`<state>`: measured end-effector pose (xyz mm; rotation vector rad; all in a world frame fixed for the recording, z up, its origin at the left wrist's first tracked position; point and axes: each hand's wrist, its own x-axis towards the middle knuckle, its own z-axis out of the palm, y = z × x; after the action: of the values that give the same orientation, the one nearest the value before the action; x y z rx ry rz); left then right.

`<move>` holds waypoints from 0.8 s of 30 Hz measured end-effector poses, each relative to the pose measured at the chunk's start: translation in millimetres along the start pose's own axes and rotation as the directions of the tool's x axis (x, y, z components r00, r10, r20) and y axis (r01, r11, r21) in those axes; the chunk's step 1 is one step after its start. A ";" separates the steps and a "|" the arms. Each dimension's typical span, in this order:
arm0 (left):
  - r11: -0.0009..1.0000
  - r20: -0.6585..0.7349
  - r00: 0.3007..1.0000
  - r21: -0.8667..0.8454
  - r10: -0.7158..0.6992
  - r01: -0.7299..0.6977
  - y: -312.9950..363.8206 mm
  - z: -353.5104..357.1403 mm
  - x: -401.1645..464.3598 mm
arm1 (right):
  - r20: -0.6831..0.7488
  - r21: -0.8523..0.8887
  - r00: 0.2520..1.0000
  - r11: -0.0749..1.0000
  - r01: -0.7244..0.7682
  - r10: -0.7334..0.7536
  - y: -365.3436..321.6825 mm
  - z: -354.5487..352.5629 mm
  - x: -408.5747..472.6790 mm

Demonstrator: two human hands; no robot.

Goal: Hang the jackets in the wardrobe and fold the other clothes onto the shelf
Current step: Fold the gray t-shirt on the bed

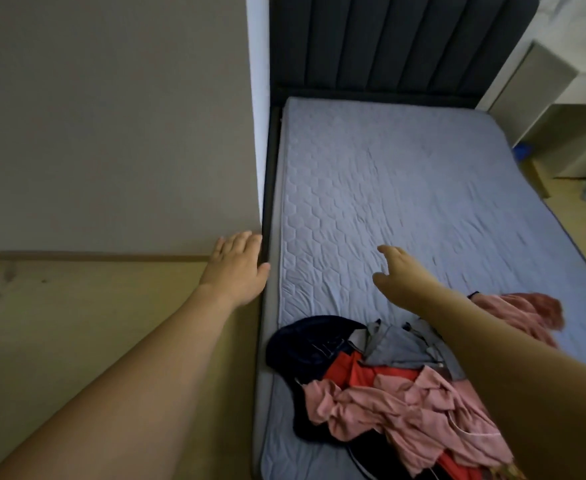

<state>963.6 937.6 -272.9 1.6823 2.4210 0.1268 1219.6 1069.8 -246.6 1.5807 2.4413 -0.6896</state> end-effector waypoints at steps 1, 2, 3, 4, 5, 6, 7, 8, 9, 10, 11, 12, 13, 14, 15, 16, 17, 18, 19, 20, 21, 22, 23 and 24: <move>1.000 0.024 1.000 -0.003 -0.010 0.010 13.8 18.8 2.1 | 0.042 -0.007 0.999 1.000 -0.013 0.013 22.5 9.2 6.4; 1.000 0.049 0.999 -0.004 -0.020 0.020 26.3 38.1 3.9 | 0.082 -0.013 0.996 1.000 -0.023 0.024 43.8 18.9 13.4; 1.000 0.080 0.997 -0.003 -0.024 0.024 37.9 57.9 5.8 | 0.119 -0.017 0.992 0.999 -0.033 0.034 64.3 29.5 20.8; 1.000 0.112 0.994 -0.005 -0.022 0.023 48.5 79.2 8.3 | 0.149 -0.023 0.988 0.999 -0.044 0.047 84.1 41.7 28.7; 1.000 0.138 0.990 -0.016 -0.021 0.023 58.0 102.2 12.2 | 0.170 -0.036 0.984 0.998 -0.049 0.054 103.5 55.3 38.3; 0.999 0.169 0.985 -0.034 -0.023 0.029 66.2 126.8 16.9 | 0.189 -0.048 0.980 0.998 -0.051 0.059 122.1 71.4 48.8; 0.998 0.205 0.978 -0.057 -0.026 0.039 73.4 152.9 21.5 | 0.211 -0.050 0.975 0.997 -0.058 0.067 139.7 90.3 59.3; 0.995 0.240 0.970 -0.082 -0.029 0.050 79.9 181.3 26.8 | 0.233 -0.048 0.969 0.997 -0.066 0.076 156.4 111.1 70.4; 0.991 0.279 0.960 -0.111 -0.034 0.068 86.6 212.4 31.4 | 0.259 -0.052 0.963 0.996 -0.066 0.078 173.5 133.0 82.0; 0.984 0.321 0.946 -0.149 -0.041 0.093 93.8 244.6 35.0 | 0.286 -0.058 0.955 0.996 -0.064 0.078 191.0 155.4 93.2; 0.975 0.363 0.931 -0.190 -0.042 0.118 102.6 276.5 38.1 | 0.311 -0.065 0.947 0.996 -0.067 0.084 210.1 177.7 103.5; 0.964 0.389 0.920 -0.228 -0.041 0.140 112.9 308.7 40.3 | 0.333 -0.076 0.938 0.995 -0.072 0.093 230.7 199.4 112.9; 0.952 0.399 0.916 -0.260 -0.044 0.159 124.9 339.6 43.6 | 0.349 -0.085 0.931 0.993 -0.082 0.107 252.9 219.8 121.3; 0.939 0.402 0.914 -0.295 -0.048 0.179 140.2 369.5 47.5 | 0.363 -0.091 0.924 0.991 -0.098 0.124 276.3 239.5 127.7; 0.918 0.409 0.911 -0.340 -0.049 0.202 157.6 394.5 51.6 | 0.370 -0.095 0.918 0.988 -0.118 0.145 298.3 256.3 131.3; 0.893 0.417 0.908 -0.394 -0.037 0.217 176.1 416.9 56.7 | 0.361 -0.103 0.918 0.985 -0.135 0.164 318.7 271.0 134.7; 0.868 0.430 0.903 -0.444 -0.013 0.224 195.0 438.2 63.2 | 0.331 -0.118 0.927 0.982 -0.148 0.179 338.2 284.3 138.8; 0.844 0.457 0.889 -0.482 0.013 0.236 213.7 457.7 69.4 | 0.291 -0.144 0.936 0.976 -0.160 0.197 356.1 295.7 142.1; 0.832 0.492 0.870 -0.492 0.022 0.257 231.0 474.7 74.7 | 0.259 -0.180 0.942 0.969 -0.169 0.212 371.8 305.4 145.0; 0.840 0.514 0.858 -0.469 0.008 0.273 244.5 489.1 78.0 | 0.244 -0.218 0.944 0.961 -0.170 0.222 384.0 313.7 147.2; 0.867 0.514 0.858 -0.420 -0.018 0.269 254.2 499.4 79.3 | 0.247 -0.252 0.942 0.954 -0.164 0.228 393.7 321.4 147.7; 0.899 0.483 0.875 -0.363 -0.044 0.245 260.8 505.5 79.4 | 0.255 -0.291 0.939 0.944 -0.153 0.230 400.6 327.1 147.3; 0.912 0.439 0.897 -0.344 -0.054 0.224 265.4 507.7 78.0 | 0.252 -0.335 0.940 0.932 -0.138 0.229 405.8 330.9 145.5; 0.895 0.401 0.914 -0.387 -0.054 0.222 268.2 507.2 76.6 | 0.233 -0.373 0.946 0.919 -0.127 0.225 409.8 332.5 143.7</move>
<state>1287.7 1084.4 -729.4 1.2023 2.0275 0.2603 1484.4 1175.3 -713.4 1.4333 2.0513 -0.3772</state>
